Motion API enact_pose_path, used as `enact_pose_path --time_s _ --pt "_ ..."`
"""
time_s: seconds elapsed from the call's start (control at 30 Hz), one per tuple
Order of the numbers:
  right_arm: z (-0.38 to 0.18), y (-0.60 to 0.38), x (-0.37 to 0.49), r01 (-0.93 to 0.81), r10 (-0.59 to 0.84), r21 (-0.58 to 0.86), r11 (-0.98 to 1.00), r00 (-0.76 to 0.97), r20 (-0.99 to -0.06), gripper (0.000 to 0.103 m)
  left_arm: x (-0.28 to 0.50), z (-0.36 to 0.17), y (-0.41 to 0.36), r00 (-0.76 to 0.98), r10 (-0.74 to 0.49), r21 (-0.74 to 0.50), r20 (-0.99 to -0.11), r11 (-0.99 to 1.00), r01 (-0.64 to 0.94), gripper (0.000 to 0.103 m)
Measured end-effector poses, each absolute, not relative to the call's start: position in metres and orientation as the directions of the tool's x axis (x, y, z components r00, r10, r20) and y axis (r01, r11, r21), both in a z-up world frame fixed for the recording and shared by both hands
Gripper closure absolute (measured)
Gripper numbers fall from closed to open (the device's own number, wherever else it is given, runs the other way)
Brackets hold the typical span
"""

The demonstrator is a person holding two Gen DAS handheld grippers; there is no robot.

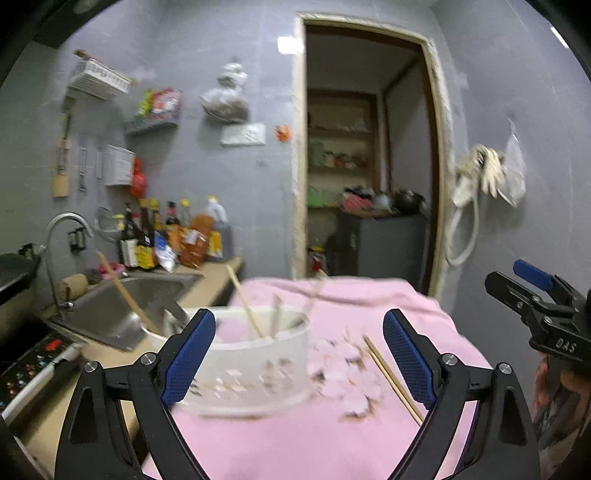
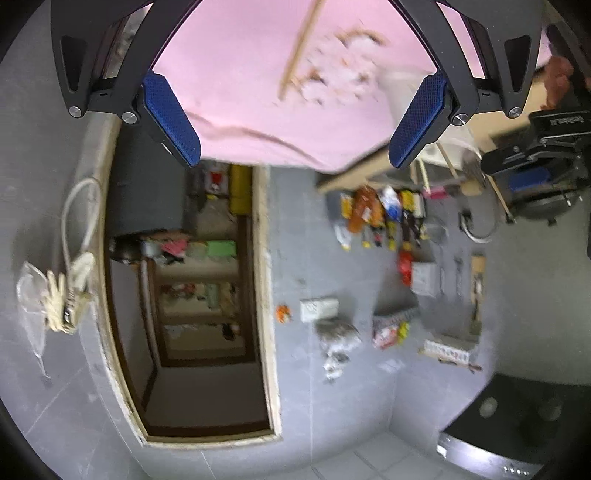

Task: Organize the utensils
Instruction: 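Move both open tools back over the chopsticks lying on the cloth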

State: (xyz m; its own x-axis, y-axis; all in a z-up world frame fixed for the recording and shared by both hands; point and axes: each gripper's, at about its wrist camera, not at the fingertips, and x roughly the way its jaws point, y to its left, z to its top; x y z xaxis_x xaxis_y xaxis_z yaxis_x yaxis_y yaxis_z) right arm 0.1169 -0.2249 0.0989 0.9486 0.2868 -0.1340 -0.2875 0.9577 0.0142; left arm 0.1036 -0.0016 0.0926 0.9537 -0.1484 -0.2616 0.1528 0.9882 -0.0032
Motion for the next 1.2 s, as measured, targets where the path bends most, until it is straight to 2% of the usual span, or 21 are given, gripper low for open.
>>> enact_pose_path --time_s 0.17,0.27,0.4,0.47,0.7,0.77,0.87,1.2 --pt "0.074 -0.241 0.123 -0.254 0.249 0.015 0.967 0.929 -0.273 0.000 0.111 0.065 -0.022 0.917 -0.179 0.019 -0.356 0.980 0.199 0.014" --pt "0.054 -0.244 0.135 -0.245 0.228 0.005 0.969 0.893 -0.387 0.000 0.116 0.047 -0.031 0.881 -0.191 0.026 -0.434 0.974 0.224 0.014" --pt "0.028 -0.239 0.158 -0.242 0.199 -0.007 0.970 0.815 -0.543 0.000 0.133 0.025 -0.042 0.818 -0.167 0.034 -0.550 0.974 0.222 0.014" --pt "0.016 -0.236 0.165 -0.252 0.201 -0.004 0.968 0.782 -0.590 0.000 0.143 0.015 -0.044 0.788 -0.136 0.042 -0.600 0.979 0.201 0.014" --pt "-0.009 -0.214 0.186 -0.293 0.163 -0.073 0.953 0.702 -0.694 0.002 0.163 -0.009 -0.032 0.712 -0.104 0.005 -0.694 0.989 0.149 0.014" --pt "-0.014 -0.208 0.192 -0.303 0.143 -0.098 0.948 0.679 -0.720 0.006 0.166 -0.013 -0.028 0.695 -0.110 -0.015 -0.710 0.990 0.141 0.014" --pt "-0.021 -0.200 0.199 -0.311 0.100 -0.148 0.939 0.658 -0.746 0.018 0.168 -0.014 -0.022 0.674 -0.129 -0.050 -0.727 0.990 0.135 0.014" --pt "-0.021 -0.194 0.206 -0.336 0.130 -0.125 0.933 0.641 -0.756 0.021 0.168 -0.012 -0.015 0.654 -0.158 -0.089 -0.740 0.987 0.137 0.014"
